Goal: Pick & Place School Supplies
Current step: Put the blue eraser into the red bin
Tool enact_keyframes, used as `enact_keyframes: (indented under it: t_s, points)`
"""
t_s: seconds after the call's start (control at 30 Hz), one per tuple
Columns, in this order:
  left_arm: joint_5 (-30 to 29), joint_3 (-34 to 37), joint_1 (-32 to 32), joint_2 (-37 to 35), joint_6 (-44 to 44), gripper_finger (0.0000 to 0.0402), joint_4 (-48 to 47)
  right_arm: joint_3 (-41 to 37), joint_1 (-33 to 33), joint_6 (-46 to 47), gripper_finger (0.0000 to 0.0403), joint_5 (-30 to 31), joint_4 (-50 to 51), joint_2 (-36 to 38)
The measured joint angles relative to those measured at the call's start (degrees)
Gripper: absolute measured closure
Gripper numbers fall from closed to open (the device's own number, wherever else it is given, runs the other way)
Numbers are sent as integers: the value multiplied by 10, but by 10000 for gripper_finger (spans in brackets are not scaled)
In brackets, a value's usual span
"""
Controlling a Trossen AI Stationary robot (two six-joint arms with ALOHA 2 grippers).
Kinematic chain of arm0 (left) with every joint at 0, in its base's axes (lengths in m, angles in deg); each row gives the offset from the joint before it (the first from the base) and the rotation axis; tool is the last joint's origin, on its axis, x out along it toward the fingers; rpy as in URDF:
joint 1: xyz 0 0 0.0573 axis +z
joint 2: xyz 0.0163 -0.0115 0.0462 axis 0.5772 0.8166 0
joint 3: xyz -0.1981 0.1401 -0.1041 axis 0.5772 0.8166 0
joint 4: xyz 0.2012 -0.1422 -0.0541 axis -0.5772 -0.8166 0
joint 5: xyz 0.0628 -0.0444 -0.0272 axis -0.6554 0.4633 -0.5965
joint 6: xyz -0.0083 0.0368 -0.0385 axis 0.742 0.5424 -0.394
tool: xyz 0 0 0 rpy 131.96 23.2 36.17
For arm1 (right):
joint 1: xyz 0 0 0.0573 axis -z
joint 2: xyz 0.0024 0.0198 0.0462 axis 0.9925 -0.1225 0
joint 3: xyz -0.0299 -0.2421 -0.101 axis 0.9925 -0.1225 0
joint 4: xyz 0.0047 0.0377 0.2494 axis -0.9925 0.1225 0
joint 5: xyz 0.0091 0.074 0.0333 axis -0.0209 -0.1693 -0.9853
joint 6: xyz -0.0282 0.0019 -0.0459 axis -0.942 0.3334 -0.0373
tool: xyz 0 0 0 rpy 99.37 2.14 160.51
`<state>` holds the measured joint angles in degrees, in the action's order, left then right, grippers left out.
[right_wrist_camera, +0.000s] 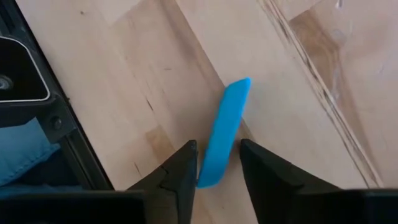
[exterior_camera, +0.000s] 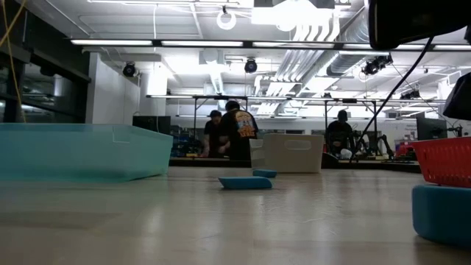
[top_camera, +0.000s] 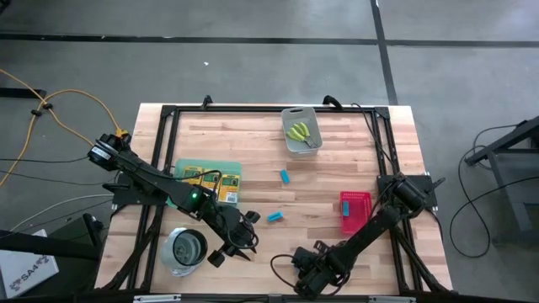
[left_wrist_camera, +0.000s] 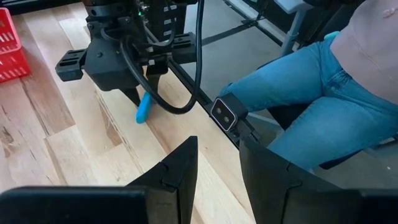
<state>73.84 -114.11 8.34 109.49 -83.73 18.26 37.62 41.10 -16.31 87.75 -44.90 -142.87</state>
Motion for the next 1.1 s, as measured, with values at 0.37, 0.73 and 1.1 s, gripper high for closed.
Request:
enact_keyframes:
  t_s: [0.37,0.73,1.1]
  points:
    - [0,0,0,0,0,287,0,0,0,-2,374,0,4,0]
    - [0,0,0,0,0,287,0,-1,0,9,374,-5,61,20]
    - [0,0,0,0,0,287,0,-1,0,140,374,28,321,122]
